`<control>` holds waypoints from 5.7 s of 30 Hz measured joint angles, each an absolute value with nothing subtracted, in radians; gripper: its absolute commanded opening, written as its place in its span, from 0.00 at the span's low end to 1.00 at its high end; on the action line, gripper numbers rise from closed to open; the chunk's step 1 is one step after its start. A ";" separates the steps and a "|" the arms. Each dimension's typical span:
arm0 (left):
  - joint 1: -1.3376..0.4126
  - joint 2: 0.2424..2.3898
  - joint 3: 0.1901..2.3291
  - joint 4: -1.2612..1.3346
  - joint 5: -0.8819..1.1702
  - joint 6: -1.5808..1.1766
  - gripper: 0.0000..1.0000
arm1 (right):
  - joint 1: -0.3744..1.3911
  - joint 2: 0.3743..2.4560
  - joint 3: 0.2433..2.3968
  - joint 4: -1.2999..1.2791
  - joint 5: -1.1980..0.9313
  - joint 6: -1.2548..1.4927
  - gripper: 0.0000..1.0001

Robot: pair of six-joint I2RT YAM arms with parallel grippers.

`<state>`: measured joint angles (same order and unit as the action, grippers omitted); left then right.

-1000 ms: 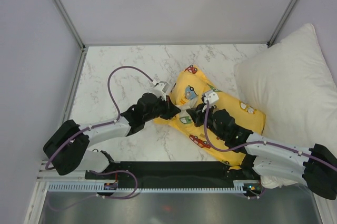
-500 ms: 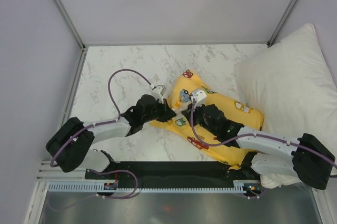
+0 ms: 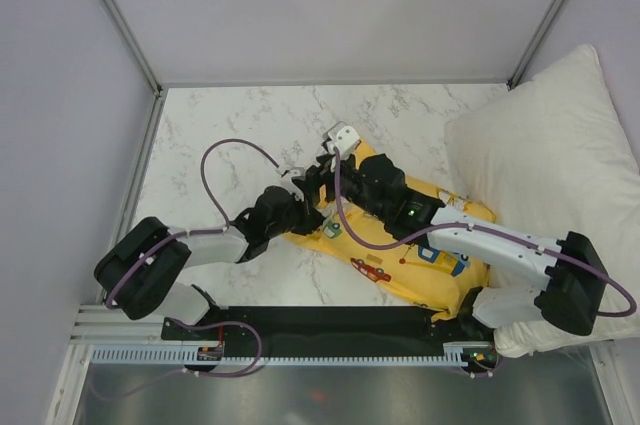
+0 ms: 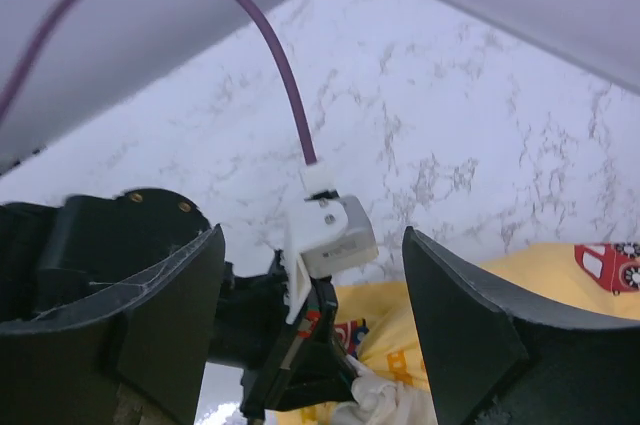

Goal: Remove the pillowcase from the pillow
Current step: Expand the opening of the pillowcase

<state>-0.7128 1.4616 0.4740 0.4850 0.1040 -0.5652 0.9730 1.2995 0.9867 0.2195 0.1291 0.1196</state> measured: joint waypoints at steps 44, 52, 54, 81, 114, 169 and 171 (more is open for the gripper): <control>-0.765 1.130 0.313 0.337 0.031 -0.699 0.02 | 0.919 1.368 0.815 0.036 0.168 0.193 0.89; -0.774 1.136 0.315 0.322 0.027 -0.703 0.02 | 0.952 1.402 0.820 0.028 0.124 0.147 0.89; -0.777 1.140 0.318 0.322 0.028 -0.703 0.02 | 0.962 1.402 0.825 0.026 0.122 0.127 0.89; -0.787 1.150 0.334 0.268 -0.026 -0.695 0.02 | 1.014 1.628 0.999 -0.138 0.130 0.107 0.83; -0.808 1.092 0.443 0.056 -0.292 -0.717 0.02 | 1.049 1.674 0.981 -0.054 0.421 0.389 0.00; -0.511 1.289 0.438 0.310 0.047 -0.702 0.02 | 0.857 1.657 0.562 0.933 -0.056 0.810 0.00; -0.511 1.291 0.438 0.326 0.054 -0.702 0.02 | 0.855 1.634 0.564 0.905 -0.055 0.810 0.00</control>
<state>-0.5110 1.2915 0.4381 0.3256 0.0544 -0.7021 0.8547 1.6344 0.5644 0.9047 -0.0551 0.8104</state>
